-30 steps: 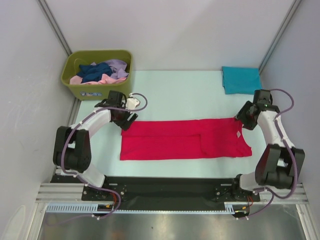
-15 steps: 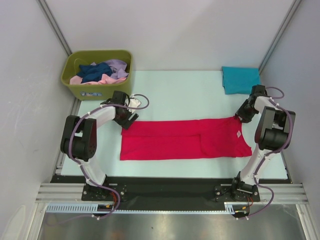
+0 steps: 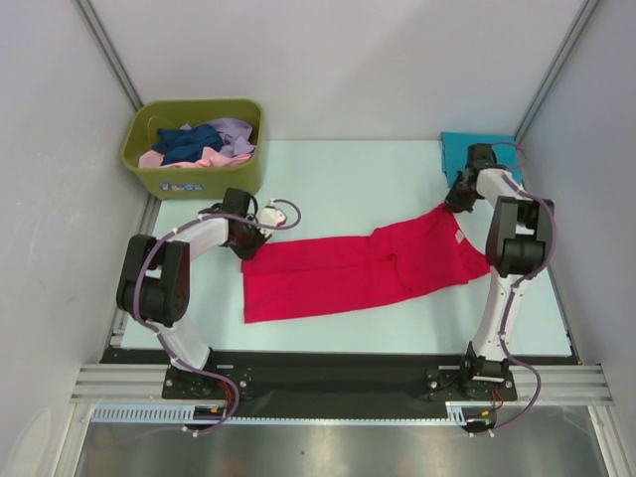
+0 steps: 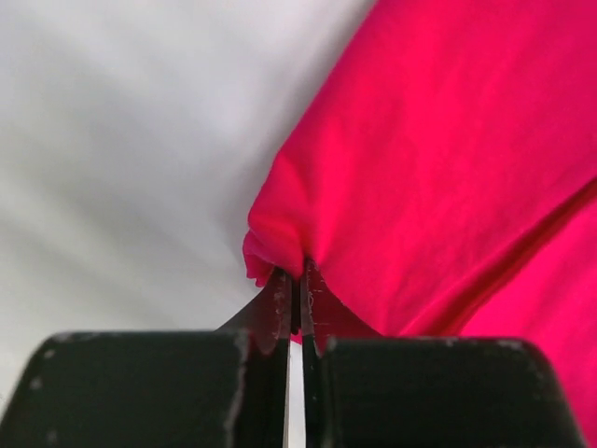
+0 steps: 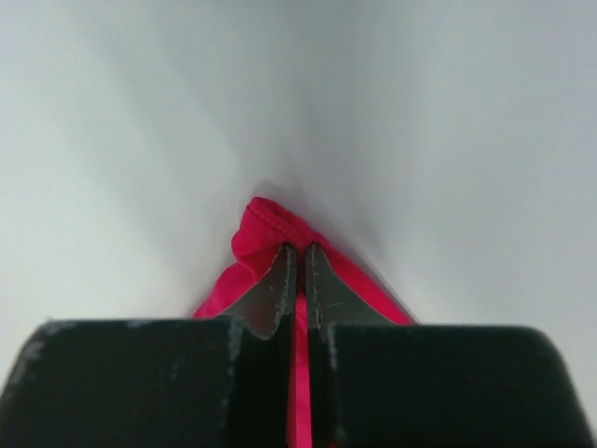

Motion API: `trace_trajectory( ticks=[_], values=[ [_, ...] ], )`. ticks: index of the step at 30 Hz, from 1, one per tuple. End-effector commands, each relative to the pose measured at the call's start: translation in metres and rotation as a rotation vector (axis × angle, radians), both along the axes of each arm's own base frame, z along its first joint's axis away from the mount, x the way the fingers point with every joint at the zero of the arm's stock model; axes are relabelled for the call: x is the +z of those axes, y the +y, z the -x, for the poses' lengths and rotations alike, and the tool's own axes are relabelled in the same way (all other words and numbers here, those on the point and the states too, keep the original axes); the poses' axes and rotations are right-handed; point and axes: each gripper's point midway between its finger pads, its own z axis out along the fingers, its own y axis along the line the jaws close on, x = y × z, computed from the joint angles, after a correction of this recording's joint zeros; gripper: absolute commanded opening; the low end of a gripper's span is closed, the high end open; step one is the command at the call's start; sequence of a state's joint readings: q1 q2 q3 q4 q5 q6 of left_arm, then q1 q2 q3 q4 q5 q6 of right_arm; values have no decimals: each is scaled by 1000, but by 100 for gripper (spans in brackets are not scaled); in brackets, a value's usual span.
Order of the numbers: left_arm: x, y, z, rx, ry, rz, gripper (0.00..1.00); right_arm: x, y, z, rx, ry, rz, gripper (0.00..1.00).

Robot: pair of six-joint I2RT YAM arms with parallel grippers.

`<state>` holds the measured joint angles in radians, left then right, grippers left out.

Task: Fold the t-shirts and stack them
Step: Fold the tshirt

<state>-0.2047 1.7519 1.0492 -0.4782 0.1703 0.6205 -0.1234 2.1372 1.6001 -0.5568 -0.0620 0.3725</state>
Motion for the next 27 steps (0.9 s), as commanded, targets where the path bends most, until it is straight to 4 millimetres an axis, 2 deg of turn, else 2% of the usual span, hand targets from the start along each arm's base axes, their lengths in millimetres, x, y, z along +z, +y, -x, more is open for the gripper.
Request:
trace_trajectory(
  ticks=[1, 3, 4, 5, 6, 7, 11, 12, 14, 15, 19, 20, 21, 23, 24, 25, 26, 27],
  values=[
    [-15, 6, 81, -117, 236, -9, 0, 11, 57, -43, 126, -85, -24, 0],
    [-15, 6, 100, -167, 282, -13, 0, 14, 66, -57, 132, -98, -38, 0],
    [-17, 6, 113, -216, 310, -23, 0, 15, 89, -75, 162, -124, -46, 0],
    [-18, 7, 130, -244, 365, -29, 1, 16, 103, -80, 176, -125, -54, 0],
    [-18, 4, 144, -288, 400, -17, 1, 17, 113, -90, 181, -140, -61, 0],
    [-15, -1, 159, -328, 439, -15, 2, 21, 123, -108, 165, -174, -83, 0],
    [-4, -31, 188, -450, 511, 56, 5, 28, 178, -149, 173, -283, -184, 0],
    [0, -45, 193, -483, 526, 88, 6, 30, 190, -155, 174, -302, -224, 0],
    [0, -56, 203, -510, 570, 114, 8, 33, 211, -172, 135, -359, -307, 0],
    [0, -64, 211, -539, 590, 130, 8, 34, 226, -175, 137, -376, -334, 0],
    [6, -91, 249, -600, 718, 239, 14, 47, 247, -194, 74, -472, -418, 0],
    [6, -89, 256, -630, 739, 224, 18, 53, 249, -199, 61, -496, -435, 0],
    [6, -90, 263, -646, 758, 205, 20, 62, 251, -204, 62, -525, -440, 4],
    [7, -89, 265, -648, 764, 200, 34, 76, 252, -209, 62, -566, -448, 10],
    [8, -90, 264, -650, 759, 204, 38, 86, 250, -210, 70, -587, -446, 23],
    [9, -91, 264, -650, 759, 206, 49, 92, 252, -210, 80, -598, -446, 31],
    [10, -91, 263, -645, 758, 201, 52, 97, 251, -209, 85, -600, -444, 40],
    [12, -91, 260, -621, 755, 202, 56, 118, 250, -207, 102, -628, -440, 56]
  ],
)
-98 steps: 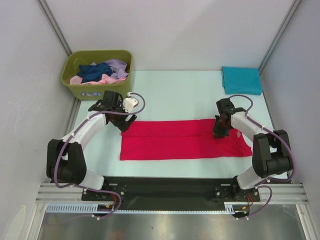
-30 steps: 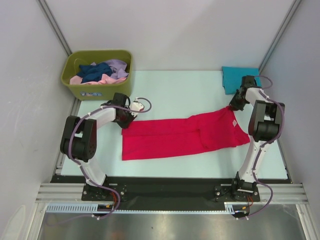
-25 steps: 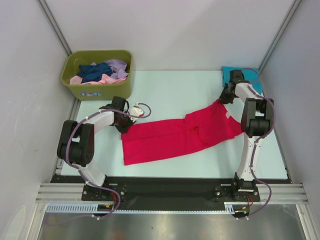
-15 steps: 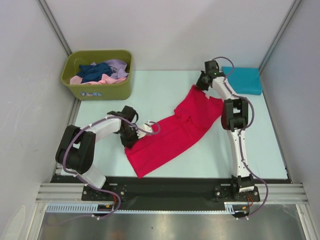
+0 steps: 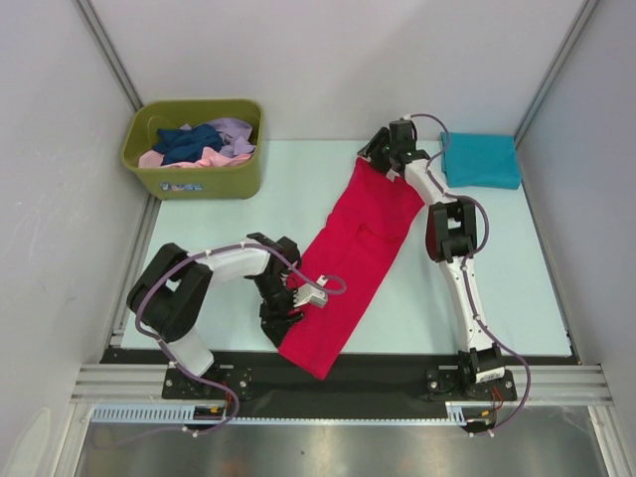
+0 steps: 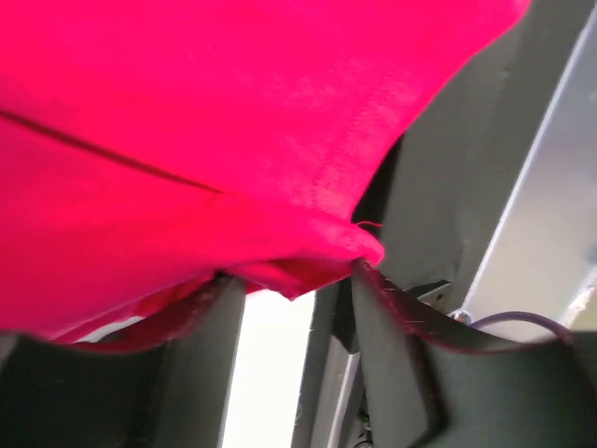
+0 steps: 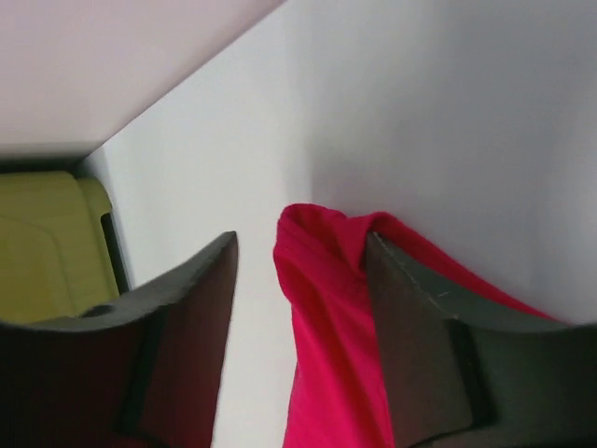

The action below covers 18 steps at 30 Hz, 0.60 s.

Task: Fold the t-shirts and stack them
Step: Fold the tshirt

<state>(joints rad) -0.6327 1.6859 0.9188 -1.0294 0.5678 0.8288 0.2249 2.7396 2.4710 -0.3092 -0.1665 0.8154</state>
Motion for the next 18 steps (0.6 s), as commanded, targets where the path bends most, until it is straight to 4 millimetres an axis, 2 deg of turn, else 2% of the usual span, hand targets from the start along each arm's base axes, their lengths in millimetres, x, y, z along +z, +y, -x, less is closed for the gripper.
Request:
trace_trajectory(
  ticks=[1, 2, 3, 4, 5, 6, 7, 8, 10, 11, 12, 13, 14, 15, 16, 17, 18],
  values=[
    [8, -3, 21, 33, 113, 19, 64, 94, -2, -17, -5, -197, -42, 64],
    [11, -3, 19, 46, 112, 26, 71, 105, -7, -16, -12, -209, -28, 80],
    [16, -1, 10, 79, 99, 36, 73, 116, -12, -15, -15, -224, -11, 85],
    [24, 2, 7, 97, 93, 36, 83, 144, -19, -10, -13, -265, 17, 87],
    [29, 5, 2, 112, 78, 39, 89, 151, -36, -9, -37, -260, 46, 88],
    [35, 14, -9, 141, 48, 18, 99, 161, -48, -6, -53, -265, 64, 88],
    [41, 18, -15, 146, 10, 20, 100, 177, -62, 4, -68, -267, 93, 88],
    [46, 23, -18, 139, -18, 18, 100, 173, -89, 9, -118, -224, 127, 86],
    [53, 38, -21, 121, -52, -15, 100, 169, -122, 23, -168, -176, 187, 84],
    [57, 42, -24, 97, -83, -13, 100, 157, -134, 39, -181, -121, 219, 79],
    [58, 46, -25, 94, -95, -23, 100, 149, -158, 44, -232, -93, 251, 76],
    [56, 51, -30, 83, -119, -46, 100, 140, -167, 51, -244, -66, 260, 71],
    [55, 52, -35, 91, -135, -51, 100, 118, -176, 64, -248, -8, 260, 61],
    [51, 50, -49, 118, -184, -43, 100, 109, -188, 68, -267, 17, 256, 56],
    [47, 48, -59, 147, -211, -50, 100, 97, -186, 72, -261, 42, 252, 52],
    [45, 44, -66, 203, -219, -59, 100, 83, -201, 75, -290, 78, 241, 51],
    [39, 38, -81, 232, -258, -47, 100, 66, -208, 80, -304, 120, 237, 51]
  ],
)
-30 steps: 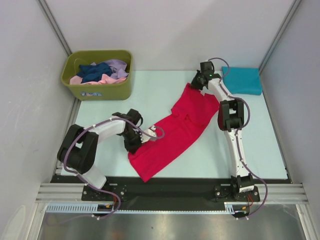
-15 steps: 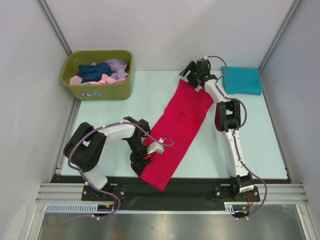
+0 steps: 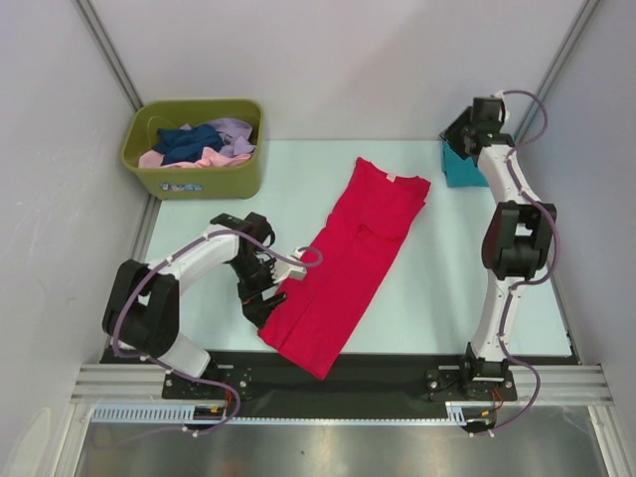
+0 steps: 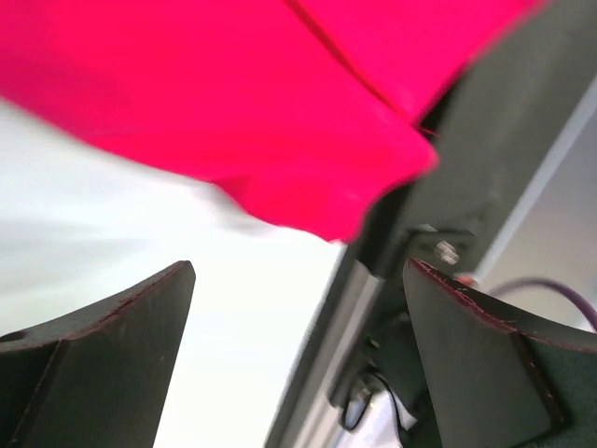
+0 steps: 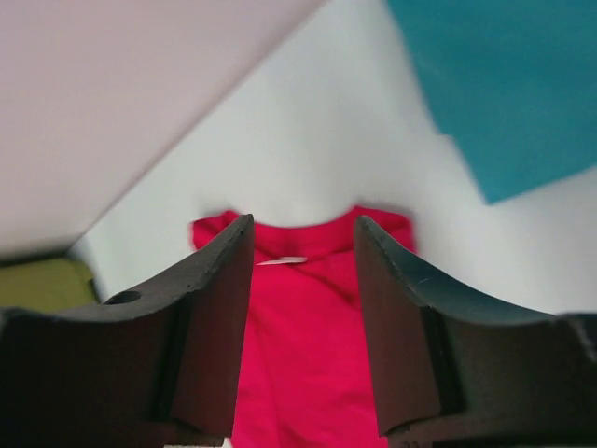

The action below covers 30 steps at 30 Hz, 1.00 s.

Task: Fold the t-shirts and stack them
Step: Fold the tshirt

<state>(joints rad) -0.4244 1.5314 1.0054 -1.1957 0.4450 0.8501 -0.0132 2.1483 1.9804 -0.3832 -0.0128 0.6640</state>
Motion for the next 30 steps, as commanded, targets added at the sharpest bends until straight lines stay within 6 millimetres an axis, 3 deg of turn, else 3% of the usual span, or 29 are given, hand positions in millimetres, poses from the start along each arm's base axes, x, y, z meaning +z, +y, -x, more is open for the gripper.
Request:
trace_trajectory(
  ticks=[1, 6, 12, 14, 16, 17, 19, 22, 23, 24, 25, 26, 27, 30],
  values=[
    [-8, -12, -48, 83, -143, 11, 100, -83, -16, 21, -47, 196, -1, 51],
    [-26, -19, -60, 125, -176, 28, 99, -131, -2, 19, -14, 279, -98, 49],
    [-34, -17, -49, 120, -154, 26, 98, -156, 10, 15, 20, 317, -132, 47],
    [-34, -18, -46, 123, -148, 30, 98, -167, 15, 14, 26, 332, -148, 36],
    [-35, -18, -44, 130, -142, 31, 98, -179, 20, 12, 24, 341, -171, 15],
    [-33, -18, -44, 138, -144, 32, 98, -177, 23, 7, 30, 329, -184, 0],
    [-32, -20, -45, 147, -142, 40, 98, -177, 30, -4, 31, 308, -215, 0],
    [-30, -24, -46, 168, -135, 53, 98, -163, 47, -39, 69, 209, -274, 0],
    [-30, -26, -46, 180, -126, 59, 99, -180, 50, -46, 49, 218, -315, 0],
    [-29, -29, -47, 182, -125, 67, 99, -153, 72, -65, 79, 140, -337, 0],
    [-28, -31, -47, 181, -119, 76, 99, -143, 79, -79, 88, 80, -359, 0],
    [-26, -33, -48, 186, -119, 79, 98, -157, 88, -87, 74, 73, -400, 0],
    [-27, -36, -48, 182, -118, 80, 98, -128, 102, -104, 98, -29, -419, 0],
    [-29, -42, -48, 165, -121, 71, 98, -122, 118, -121, 77, -119, -466, 0]
  ],
)
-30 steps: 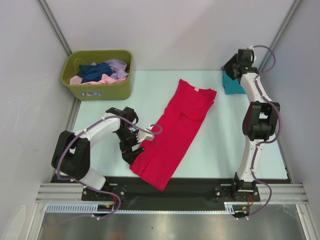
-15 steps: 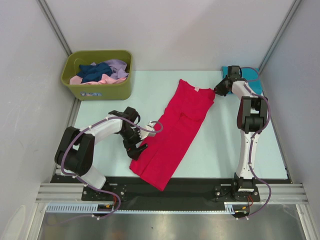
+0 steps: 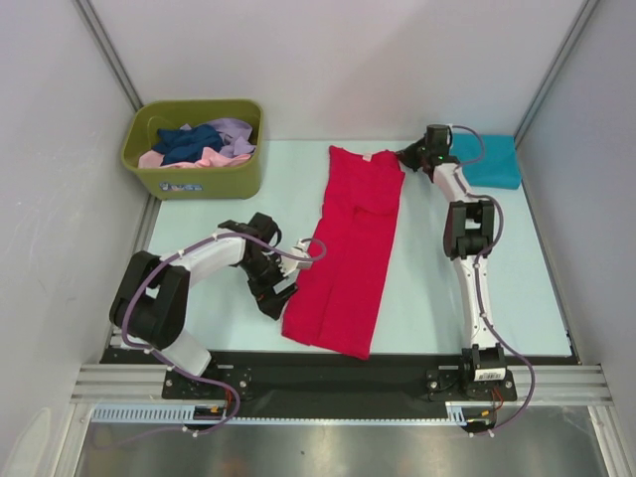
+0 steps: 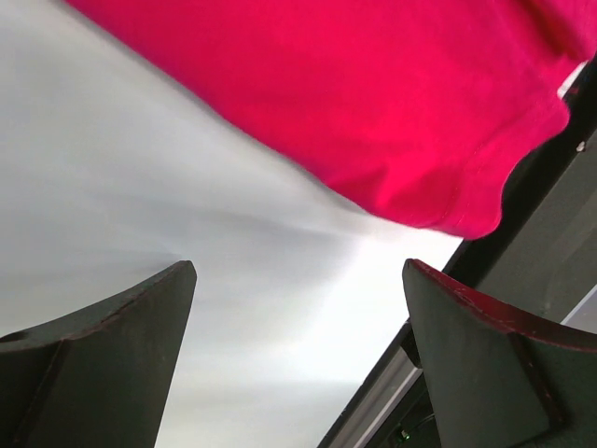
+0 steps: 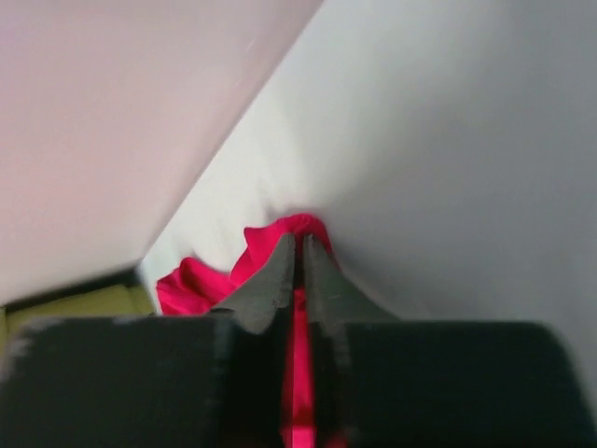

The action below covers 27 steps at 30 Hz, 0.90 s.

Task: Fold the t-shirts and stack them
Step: Fold the tshirt

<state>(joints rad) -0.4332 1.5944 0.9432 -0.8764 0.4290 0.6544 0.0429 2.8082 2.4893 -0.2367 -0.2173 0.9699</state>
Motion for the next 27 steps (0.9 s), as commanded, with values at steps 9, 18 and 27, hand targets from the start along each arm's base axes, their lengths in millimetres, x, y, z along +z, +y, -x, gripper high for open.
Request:
trace_trajectory(
  ticks=[9, 18, 27],
  values=[
    [12, -45, 6, -115, -63, 31, 99, 109, -7, -22, -53, -250, 115, 89],
    [48, -46, 10, -189, -262, 72, 99, 232, -102, 92, -137, -109, 466, 100],
    [89, -27, 6, -33, -450, 192, 100, 183, -20, 349, 41, 66, 427, 94]
  ],
)
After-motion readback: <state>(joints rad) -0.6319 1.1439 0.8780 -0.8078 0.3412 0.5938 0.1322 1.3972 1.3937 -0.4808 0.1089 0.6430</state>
